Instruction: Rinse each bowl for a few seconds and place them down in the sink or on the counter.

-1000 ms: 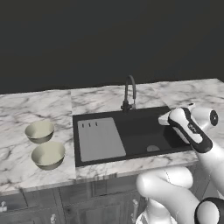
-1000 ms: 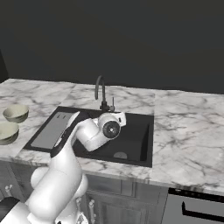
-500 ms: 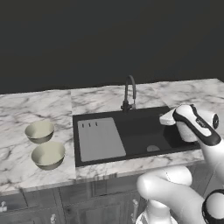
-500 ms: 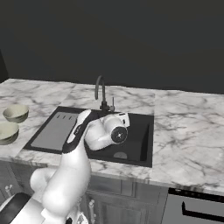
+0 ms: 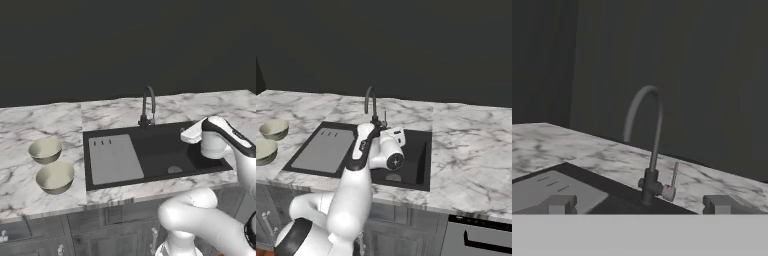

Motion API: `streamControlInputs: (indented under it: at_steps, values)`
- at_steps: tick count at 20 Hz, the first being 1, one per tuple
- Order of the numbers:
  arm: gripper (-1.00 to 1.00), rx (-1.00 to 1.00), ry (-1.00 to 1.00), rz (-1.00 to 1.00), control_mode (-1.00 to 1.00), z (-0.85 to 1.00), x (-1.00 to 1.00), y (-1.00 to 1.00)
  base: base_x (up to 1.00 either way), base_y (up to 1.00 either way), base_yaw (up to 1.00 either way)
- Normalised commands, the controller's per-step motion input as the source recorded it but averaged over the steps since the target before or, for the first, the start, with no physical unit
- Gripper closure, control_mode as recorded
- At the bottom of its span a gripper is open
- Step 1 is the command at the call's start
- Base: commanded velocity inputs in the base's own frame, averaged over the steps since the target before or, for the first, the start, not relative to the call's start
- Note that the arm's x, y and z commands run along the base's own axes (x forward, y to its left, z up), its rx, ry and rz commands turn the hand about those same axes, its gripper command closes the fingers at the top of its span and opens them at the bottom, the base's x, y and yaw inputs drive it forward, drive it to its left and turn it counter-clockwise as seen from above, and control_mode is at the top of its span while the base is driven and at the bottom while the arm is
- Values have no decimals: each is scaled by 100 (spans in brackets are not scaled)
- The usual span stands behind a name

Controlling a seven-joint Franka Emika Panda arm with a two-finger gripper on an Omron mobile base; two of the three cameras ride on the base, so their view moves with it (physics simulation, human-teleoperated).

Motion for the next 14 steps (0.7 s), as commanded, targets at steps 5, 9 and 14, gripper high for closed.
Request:
streamControlInputs:
  at_steps: [5,9,14]
  values:
    - [-100,1,-3,0,-100,-1,24,2,0,0,0]
    - [-100,0,3,3,-100,0,27,0,0,0,0]
    - [-100,0,7,6,-100,0,26,0,0,0,0]
